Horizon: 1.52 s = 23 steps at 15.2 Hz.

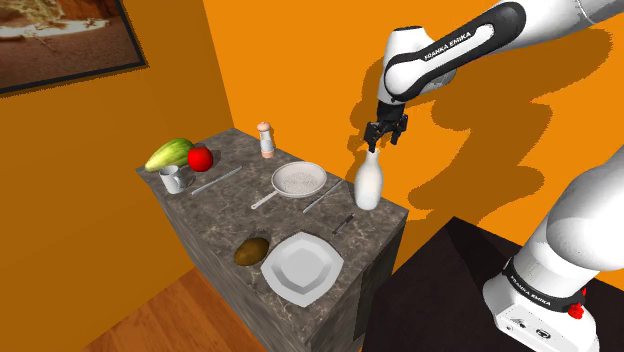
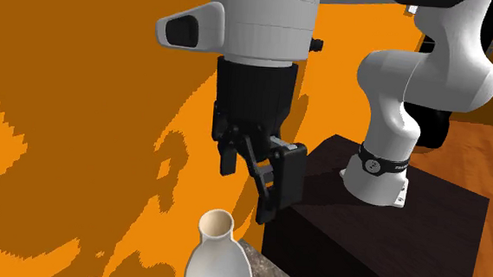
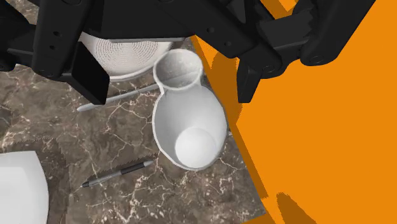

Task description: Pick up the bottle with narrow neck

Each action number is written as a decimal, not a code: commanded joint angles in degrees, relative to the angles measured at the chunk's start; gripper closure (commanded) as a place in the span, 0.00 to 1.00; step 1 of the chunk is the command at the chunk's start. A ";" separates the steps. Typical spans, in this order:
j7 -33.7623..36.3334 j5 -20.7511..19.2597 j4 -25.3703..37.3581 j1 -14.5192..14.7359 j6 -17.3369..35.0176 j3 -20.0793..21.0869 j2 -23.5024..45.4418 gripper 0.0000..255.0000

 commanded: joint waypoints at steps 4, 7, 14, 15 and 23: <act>0.60 -0.22 1.22 -0.01 6.04 0.04 6.37 0.00; 0.53 -0.12 0.29 0.00 8.44 0.02 7.84 0.00; 0.45 -0.03 -0.35 -0.02 10.38 0.00 9.14 1.00; 0.46 -0.03 -0.35 -0.01 10.38 0.00 9.14 1.00; 0.52 -0.11 0.11 0.00 8.90 0.02 8.12 1.00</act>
